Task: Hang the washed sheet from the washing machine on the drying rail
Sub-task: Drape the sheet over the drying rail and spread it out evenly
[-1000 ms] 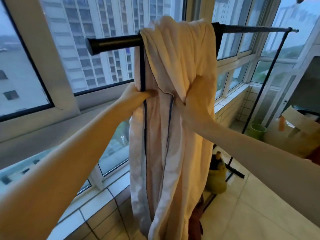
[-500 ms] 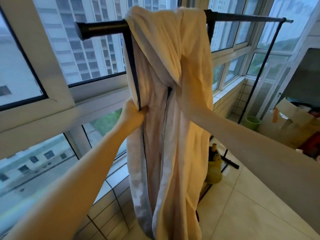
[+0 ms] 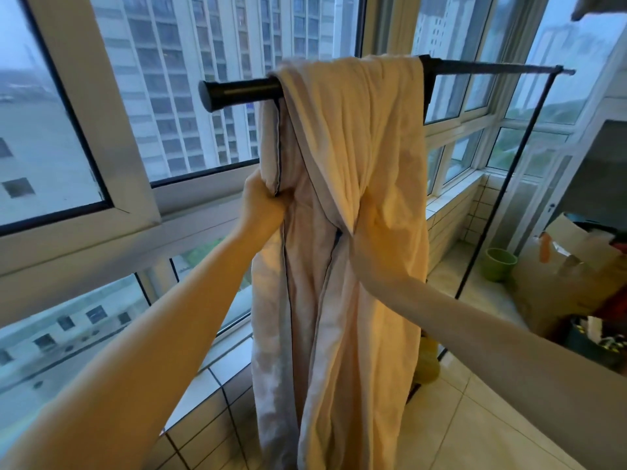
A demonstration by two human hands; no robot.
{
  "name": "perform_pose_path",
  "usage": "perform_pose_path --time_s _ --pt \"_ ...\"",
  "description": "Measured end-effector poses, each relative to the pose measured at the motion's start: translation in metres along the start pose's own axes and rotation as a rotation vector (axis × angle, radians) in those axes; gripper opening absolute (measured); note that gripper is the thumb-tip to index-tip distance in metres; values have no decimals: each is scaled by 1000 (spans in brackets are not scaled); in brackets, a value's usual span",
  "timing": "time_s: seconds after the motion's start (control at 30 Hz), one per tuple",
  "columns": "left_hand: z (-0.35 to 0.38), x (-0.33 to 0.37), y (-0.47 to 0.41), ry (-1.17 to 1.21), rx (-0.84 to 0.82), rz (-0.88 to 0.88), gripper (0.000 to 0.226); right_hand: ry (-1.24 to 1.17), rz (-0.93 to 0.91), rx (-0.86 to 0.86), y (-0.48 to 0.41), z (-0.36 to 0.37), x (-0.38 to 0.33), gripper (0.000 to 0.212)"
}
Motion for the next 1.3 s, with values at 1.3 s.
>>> perform_pose_path --time_s 1.3 --pt "-100 99 -38 23 54 107 17 -540 7 -24 -135 -74 -108 22"
Point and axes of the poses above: each hand's wrist, its own y-axis away from the middle knuckle, its own z-axis out of the palm, x = y × z, the point moved 8 cm from there along -y, towards the middle knuckle, and after that the axes turned 6 degrees about x, right-handed, at the moved point
